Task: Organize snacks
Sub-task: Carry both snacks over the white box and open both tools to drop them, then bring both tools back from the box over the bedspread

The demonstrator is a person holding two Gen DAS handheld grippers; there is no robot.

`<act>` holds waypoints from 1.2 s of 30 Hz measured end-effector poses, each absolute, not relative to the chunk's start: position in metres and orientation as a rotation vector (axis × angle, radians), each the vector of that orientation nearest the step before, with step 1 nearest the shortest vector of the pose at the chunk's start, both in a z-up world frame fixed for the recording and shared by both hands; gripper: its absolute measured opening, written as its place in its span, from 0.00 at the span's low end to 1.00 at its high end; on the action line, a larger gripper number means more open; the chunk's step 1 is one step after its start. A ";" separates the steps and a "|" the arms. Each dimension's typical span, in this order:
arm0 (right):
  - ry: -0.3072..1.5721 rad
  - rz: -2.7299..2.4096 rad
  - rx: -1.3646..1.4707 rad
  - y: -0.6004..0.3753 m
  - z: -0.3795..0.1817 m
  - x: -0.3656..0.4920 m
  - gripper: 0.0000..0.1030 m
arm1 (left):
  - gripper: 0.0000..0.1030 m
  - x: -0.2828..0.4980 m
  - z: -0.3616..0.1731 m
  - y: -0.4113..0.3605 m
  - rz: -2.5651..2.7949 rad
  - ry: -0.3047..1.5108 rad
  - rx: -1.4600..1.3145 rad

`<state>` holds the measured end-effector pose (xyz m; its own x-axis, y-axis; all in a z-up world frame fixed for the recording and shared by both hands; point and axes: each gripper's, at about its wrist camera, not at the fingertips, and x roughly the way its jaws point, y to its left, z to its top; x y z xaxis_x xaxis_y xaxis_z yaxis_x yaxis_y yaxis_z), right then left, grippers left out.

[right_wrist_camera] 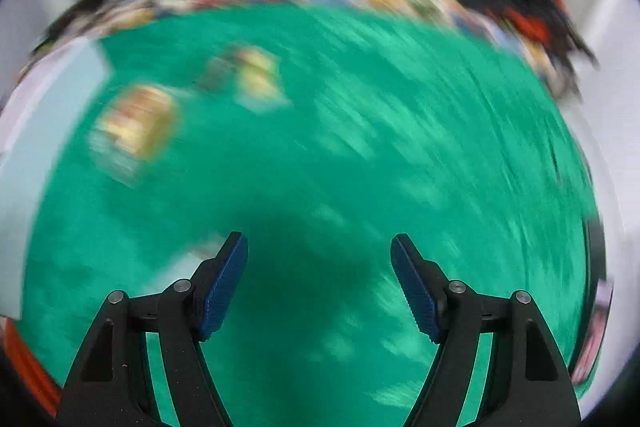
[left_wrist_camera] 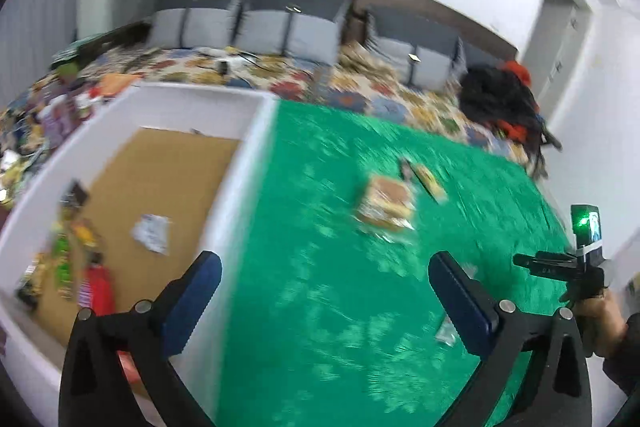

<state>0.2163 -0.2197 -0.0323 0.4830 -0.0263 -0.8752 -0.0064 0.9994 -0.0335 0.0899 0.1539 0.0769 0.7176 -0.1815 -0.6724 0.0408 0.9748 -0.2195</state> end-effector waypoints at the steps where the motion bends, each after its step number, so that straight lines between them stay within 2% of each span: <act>1: 1.078 -0.040 -0.006 -0.239 -0.043 0.205 0.75 | 0.99 0.096 0.063 0.138 -0.135 0.790 -0.181; 8: 1.037 -0.072 0.050 -0.262 -0.083 0.162 0.75 | 0.99 0.127 -0.027 0.080 -0.082 0.939 -0.159; 11: 0.976 -0.079 0.024 -0.248 -0.088 0.158 0.77 | 0.99 0.137 -0.048 0.070 -0.053 0.963 -0.123; 14: 0.932 -0.081 0.026 -0.237 -0.090 0.159 0.83 | 0.99 0.148 -0.063 0.064 -0.016 0.979 -0.054; 17: 0.909 -0.094 0.032 -0.237 -0.093 0.160 0.84 | 1.00 0.154 -0.081 0.067 0.014 1.017 -0.029; 19: 0.909 -0.092 0.034 -0.237 -0.093 0.161 0.84 | 1.00 0.146 -0.083 0.068 0.012 0.950 -0.024; 36: 0.913 -0.102 0.035 -0.236 -0.096 0.160 0.88 | 1.00 0.145 -0.086 0.068 0.010 0.951 -0.021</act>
